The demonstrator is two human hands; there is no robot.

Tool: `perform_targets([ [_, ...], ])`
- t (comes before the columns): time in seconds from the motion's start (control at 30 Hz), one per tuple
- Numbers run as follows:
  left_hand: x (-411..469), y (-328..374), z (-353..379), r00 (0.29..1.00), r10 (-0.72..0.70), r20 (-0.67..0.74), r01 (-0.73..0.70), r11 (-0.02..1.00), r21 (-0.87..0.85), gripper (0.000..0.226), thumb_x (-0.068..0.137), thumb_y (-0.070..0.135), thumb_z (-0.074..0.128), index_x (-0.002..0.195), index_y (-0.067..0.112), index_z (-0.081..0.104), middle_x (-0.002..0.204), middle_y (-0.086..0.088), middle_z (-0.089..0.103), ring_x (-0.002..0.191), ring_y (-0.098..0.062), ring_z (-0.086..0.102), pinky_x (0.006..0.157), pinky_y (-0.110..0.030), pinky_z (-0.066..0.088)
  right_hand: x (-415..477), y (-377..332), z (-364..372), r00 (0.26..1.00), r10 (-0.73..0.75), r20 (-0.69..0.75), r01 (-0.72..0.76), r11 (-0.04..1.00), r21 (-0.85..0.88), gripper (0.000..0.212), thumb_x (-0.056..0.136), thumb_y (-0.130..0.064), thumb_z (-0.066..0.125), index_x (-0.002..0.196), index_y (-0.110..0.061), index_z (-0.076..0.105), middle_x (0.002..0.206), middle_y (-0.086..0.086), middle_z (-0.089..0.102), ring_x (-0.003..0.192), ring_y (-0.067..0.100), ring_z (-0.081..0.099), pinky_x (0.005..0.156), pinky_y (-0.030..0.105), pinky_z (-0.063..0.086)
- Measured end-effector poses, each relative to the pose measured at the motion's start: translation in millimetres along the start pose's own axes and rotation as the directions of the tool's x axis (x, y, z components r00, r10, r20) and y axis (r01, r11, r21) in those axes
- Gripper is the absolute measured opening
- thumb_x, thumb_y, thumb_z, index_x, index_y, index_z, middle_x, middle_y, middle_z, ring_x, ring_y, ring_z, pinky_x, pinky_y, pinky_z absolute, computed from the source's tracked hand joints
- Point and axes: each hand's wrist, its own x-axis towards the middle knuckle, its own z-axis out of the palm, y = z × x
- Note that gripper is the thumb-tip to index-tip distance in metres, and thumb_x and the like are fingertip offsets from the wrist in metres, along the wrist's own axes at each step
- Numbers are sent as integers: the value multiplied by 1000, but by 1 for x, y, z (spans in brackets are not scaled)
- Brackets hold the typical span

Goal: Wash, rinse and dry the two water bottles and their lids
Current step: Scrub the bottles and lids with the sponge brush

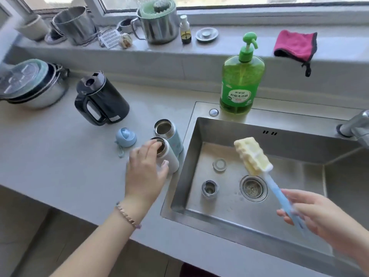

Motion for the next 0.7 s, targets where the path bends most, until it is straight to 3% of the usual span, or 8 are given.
perform_targets([
  [0.1,6,-14,10,942,-194,275,182,981,68,33,83,27,65,109,6,63,110,-7,65,115,-33,40,96,-45,38,-8,-1,5,999,-45,-30,41,989,-144,34,66,1,60,99,-7,65,55,5,55,40,8,50,43,13,39],
  [0.13,6,-14,14,920,-220,324,211,975,64,25,84,23,65,103,7,64,108,-8,64,117,-38,41,99,-46,35,-10,-1,5,995,-85,-55,75,983,-166,26,70,-3,62,96,-5,64,54,5,50,36,6,44,39,11,35],
  [0.2,4,-13,17,905,-233,356,239,971,28,10,85,17,65,83,8,60,93,-12,63,105,-39,48,91,-43,35,-15,3,5,982,-167,-86,142,959,-245,7,86,-3,61,93,-5,63,57,4,46,34,5,39,41,13,34],
  [0.27,-1,-5,9,904,-217,369,256,965,-60,23,83,11,66,67,12,49,75,-12,56,84,-36,50,77,-36,31,-19,11,0,967,-236,-101,187,917,-352,7,88,-8,59,90,-8,66,60,3,53,39,6,42,49,21,39],
  [0.4,-23,28,-23,935,-171,312,254,934,-250,30,81,9,69,65,14,44,67,1,45,70,-26,46,65,-28,29,-32,21,-11,951,-294,-98,235,891,-388,14,89,-1,54,91,-13,62,77,-2,72,47,7,53,56,24,49],
  [0.53,-41,80,-32,870,-299,392,473,726,-498,22,83,18,68,76,-1,61,77,-16,61,71,-21,53,64,-17,37,-41,26,-7,928,-371,-39,312,828,-466,28,89,-3,49,102,-28,47,79,-5,71,48,2,48,56,20,42],
  [0.63,-47,119,-15,810,-317,493,582,540,-608,24,82,17,69,83,-7,64,84,-26,64,72,-18,52,67,-26,40,-44,27,-1,907,-420,21,365,761,-536,59,92,-6,43,127,-53,35,63,-2,57,45,7,36,49,17,32],
  [0.7,-51,142,-4,792,-298,534,608,468,-641,23,82,17,69,80,-5,65,76,-23,62,73,-18,52,69,-30,41,-49,33,6,875,-481,54,415,688,-595,58,96,-13,40,133,-56,30,61,3,55,44,9,32,47,18,28],
])
